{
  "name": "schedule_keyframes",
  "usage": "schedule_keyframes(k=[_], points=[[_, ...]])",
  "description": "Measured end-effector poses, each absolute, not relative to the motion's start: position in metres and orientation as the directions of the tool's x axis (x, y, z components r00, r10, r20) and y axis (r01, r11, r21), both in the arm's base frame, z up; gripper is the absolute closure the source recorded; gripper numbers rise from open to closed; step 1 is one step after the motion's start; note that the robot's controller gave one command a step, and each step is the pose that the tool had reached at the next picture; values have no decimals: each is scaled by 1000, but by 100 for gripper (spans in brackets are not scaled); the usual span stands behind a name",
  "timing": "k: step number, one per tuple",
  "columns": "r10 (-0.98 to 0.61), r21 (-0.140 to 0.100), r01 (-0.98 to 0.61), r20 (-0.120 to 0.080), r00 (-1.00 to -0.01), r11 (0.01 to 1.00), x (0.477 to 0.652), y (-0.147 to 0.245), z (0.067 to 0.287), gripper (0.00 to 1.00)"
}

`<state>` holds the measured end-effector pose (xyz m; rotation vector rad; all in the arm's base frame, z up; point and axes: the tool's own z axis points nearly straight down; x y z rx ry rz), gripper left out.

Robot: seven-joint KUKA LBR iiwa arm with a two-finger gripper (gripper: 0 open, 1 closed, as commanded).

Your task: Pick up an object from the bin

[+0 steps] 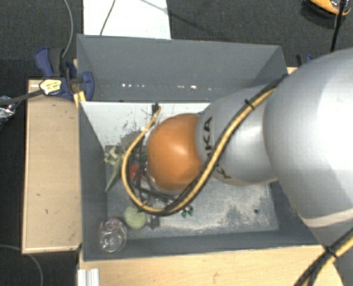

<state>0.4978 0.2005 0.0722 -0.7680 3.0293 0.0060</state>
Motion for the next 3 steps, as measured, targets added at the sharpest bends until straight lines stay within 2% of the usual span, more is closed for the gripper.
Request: schedule_keyframes(k=[3], points=[[-475, -1, -475, -21, -880, 880, 507, 203, 72, 100]])
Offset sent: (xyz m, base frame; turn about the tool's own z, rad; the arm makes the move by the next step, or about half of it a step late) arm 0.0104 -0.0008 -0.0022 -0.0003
